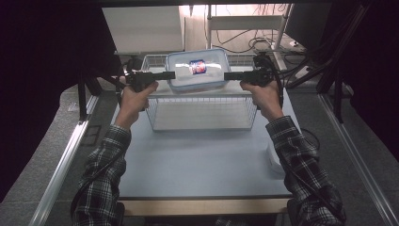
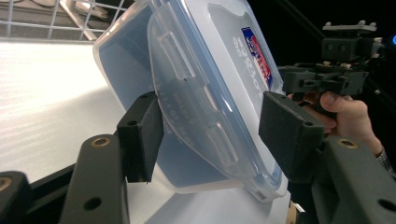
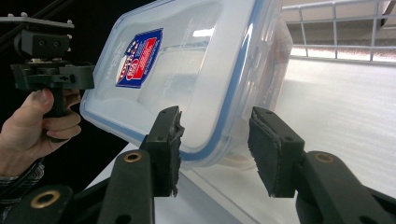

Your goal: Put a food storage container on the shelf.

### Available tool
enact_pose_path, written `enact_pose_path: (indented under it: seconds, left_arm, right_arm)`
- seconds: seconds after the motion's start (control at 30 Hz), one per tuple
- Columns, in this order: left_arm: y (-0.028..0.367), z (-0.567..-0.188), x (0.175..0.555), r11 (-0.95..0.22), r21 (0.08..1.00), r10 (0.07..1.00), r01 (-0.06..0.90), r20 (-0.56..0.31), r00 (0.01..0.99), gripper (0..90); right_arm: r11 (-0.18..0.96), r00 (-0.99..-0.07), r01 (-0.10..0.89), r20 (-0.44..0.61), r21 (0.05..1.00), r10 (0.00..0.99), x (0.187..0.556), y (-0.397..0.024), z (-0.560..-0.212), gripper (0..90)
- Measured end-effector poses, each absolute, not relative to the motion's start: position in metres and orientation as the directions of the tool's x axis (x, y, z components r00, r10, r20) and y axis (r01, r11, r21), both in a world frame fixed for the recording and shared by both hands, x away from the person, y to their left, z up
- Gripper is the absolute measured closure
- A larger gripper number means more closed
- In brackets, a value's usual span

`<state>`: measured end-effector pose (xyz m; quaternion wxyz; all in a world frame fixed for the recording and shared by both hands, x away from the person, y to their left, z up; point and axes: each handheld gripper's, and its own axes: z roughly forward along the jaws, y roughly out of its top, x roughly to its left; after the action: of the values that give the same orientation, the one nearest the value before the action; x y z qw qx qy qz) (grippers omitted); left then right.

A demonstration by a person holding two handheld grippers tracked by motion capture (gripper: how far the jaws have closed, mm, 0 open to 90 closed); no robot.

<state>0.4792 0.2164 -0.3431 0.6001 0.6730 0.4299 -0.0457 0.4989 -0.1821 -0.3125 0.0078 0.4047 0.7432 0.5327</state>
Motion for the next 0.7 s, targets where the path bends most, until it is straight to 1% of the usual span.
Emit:
enact_pose_path:
  seconds: [0.07, 0.1, 0.13, 0.2, 0.23, 0.4, 0.43, 0.47, 0.5, 0.6, 0.63, 0.67, 0.7]
  left_arm:
    - [0.214, -0.34, 0.481, 0.074, 0.769, 0.546, 0.634, -0.564, 0.62, 39.2]
    - [0.213, -0.338, 0.481, 0.066, 0.77, 0.557, 0.635, -0.556, 0.616, 36.5]
    - [0.212, -0.337, 0.482, 0.056, 0.77, 0.57, 0.635, -0.547, 0.613, 36.5]
    - [0.211, -0.334, 0.483, 0.047, 0.776, 0.606, 0.63, -0.523, 0.599, 32.3]
    - [0.21, -0.332, 0.484, 0.05, 0.777, 0.63, 0.628, -0.512, 0.584, 28.4]
    - [0.21, -0.331, 0.483, 0.047, 0.791, 0.665, 0.61, -0.48, 0.571, 28.5]
    - [0.211, -0.33, 0.483, 0.049, 0.793, 0.664, 0.607, -0.48, 0.574, 34.5]
    - [0.211, -0.331, 0.484, 0.057, 0.794, 0.658, 0.605, -0.486, 0.576, 34.5]
    - [0.21, -0.333, 0.488, 0.081, 0.789, 0.643, 0.609, -0.508, 0.573, 42.3]
    - [0.211, -0.333, 0.491, 0.095, 0.783, 0.642, 0.614, -0.52, 0.563, 42.6]
    - [0.212, -0.333, 0.492, 0.098, 0.784, 0.644, 0.613, -0.519, 0.562, 44.8]
    - [0.213, -0.331, 0.491, 0.099, 0.788, 0.651, 0.607, -0.513, 0.56, 51.9]
    - [0.213, -0.329, 0.49, 0.09, 0.798, 0.667, 0.596, -0.492, 0.559, 51.9]
  right_arm:
    - [0.107, -0.671, 0.594, 0.417, 0.797, 0.613, 0.498, -0.182, -0.312, 54.5]
    - [0.103, -0.666, 0.597, 0.421, 0.795, 0.616, 0.498, -0.181, -0.312, 54.5]
    - [0.103, -0.666, 0.597, 0.421, 0.795, 0.616, 0.498, -0.181, -0.312, 54.5]
    - [0.087, -0.657, 0.606, 0.436, 0.791, 0.615, 0.499, -0.181, -0.312, 54.4]
    - [0.068, -0.645, 0.613, 0.449, 0.787, 0.619, 0.5, -0.181, -0.313, 54.0]
    - [0.056, -0.629, 0.598, 0.424, 0.8, 0.651, 0.501, -0.178, -0.309, 55.6]
    - [0.06, -0.628, 0.591, 0.413, 0.805, 0.659, 0.501, -0.177, -0.308, 56.0]
    - [0.06, -0.626, 0.585, 0.404, 0.809, 0.667, 0.501, -0.175, -0.307, 56.3]
    - [0.056, -0.62, 0.58, 0.396, 0.812, 0.677, 0.502, -0.174, -0.305, 58.0]
    - [0.067, -0.621, 0.576, 0.383, 0.815, 0.684, 0.502, -0.172, -0.304, 58.1]
    - [0.069, -0.621, 0.572, 0.377, 0.817, 0.687, 0.501, -0.172, -0.304, 58.6]
    - [0.075, -0.626, 0.554, 0.355, 0.829, 0.694, 0.498, -0.172, -0.303, 61.1]
    - [0.075, -0.626, 0.554, 0.355, 0.829, 0.694, 0.498, -0.172, -0.303, 61.1]
